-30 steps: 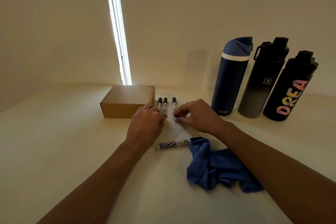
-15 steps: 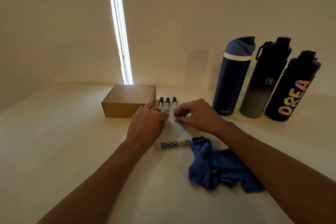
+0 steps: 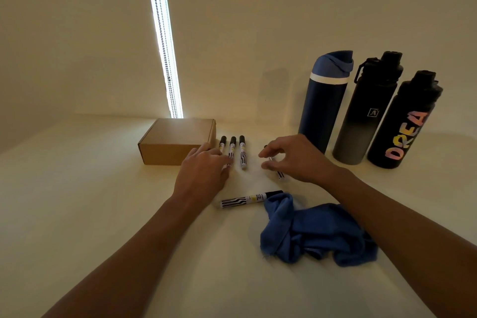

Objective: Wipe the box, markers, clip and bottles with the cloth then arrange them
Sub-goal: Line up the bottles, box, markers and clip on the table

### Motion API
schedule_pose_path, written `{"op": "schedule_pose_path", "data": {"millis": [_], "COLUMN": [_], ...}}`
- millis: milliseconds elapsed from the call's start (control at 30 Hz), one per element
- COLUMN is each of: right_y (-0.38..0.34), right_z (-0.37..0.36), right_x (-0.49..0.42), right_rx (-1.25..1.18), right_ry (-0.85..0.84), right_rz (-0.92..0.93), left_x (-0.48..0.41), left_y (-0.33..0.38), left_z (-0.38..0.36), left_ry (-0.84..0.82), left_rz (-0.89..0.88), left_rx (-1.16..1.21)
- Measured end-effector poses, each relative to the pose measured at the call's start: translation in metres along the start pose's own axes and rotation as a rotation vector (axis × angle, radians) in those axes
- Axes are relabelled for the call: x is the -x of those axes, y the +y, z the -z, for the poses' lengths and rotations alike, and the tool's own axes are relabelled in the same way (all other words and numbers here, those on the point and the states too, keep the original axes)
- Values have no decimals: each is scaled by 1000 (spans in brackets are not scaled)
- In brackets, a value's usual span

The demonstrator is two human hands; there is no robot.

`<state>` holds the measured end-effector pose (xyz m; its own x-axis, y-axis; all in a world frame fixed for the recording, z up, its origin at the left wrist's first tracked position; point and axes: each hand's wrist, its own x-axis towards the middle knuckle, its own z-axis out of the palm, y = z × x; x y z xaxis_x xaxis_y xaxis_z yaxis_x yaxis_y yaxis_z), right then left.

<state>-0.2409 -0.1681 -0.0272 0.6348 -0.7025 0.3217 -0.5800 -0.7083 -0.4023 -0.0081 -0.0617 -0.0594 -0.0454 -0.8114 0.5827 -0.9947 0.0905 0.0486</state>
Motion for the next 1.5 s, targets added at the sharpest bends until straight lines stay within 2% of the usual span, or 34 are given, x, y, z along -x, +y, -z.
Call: {"op": "schedule_pose_path", "data": {"millis": [133, 233, 400, 500, 600, 667, 867, 933, 1000, 1100, 1167, 1300, 1500], "right_y": [6, 12, 17, 16, 17, 19, 24, 24, 23, 21, 21, 21, 24], "right_z": [11, 21, 28, 27, 26, 24, 17, 16, 14, 14, 14, 13, 12], "right_x": [13, 25, 40, 46, 52, 56, 59, 58, 58, 60, 60, 59, 56], "right_rx": [18, 33, 20, 13, 8, -29, -56, -51, -45, -46, -23, -6, -35], "right_ry": [-8, -38, -134, -150, -131, -100, -37, -24, -6, 0, 8, 27, 9], "right_rz": [3, 14, 41, 50, 54, 31, 17, 11, 18, 29, 35, 37, 44], "left_x": [1, 4, 10, 12, 13, 14, 16, 16, 15, 13, 12, 10, 10], "left_y": [2, 3, 10, 15, 14, 12, 19, 20, 13, -1, -5, -8, -7], "left_z": [3, 8, 19, 27, 28, 26, 10, 13, 22, 33, 37, 44, 42], "left_ry": [42, 75, -87, -210, -349, -380, -203, -199, -311, -562, -649, -707, -684], "left_rz": [-12, -33, -229, -239, -241, -238, -141, -142, -172, -179, -162, -188, -190], "left_rx": [43, 214, 489, 573, 584, 598, 534, 571, 609, 632, 660, 683, 667]}}
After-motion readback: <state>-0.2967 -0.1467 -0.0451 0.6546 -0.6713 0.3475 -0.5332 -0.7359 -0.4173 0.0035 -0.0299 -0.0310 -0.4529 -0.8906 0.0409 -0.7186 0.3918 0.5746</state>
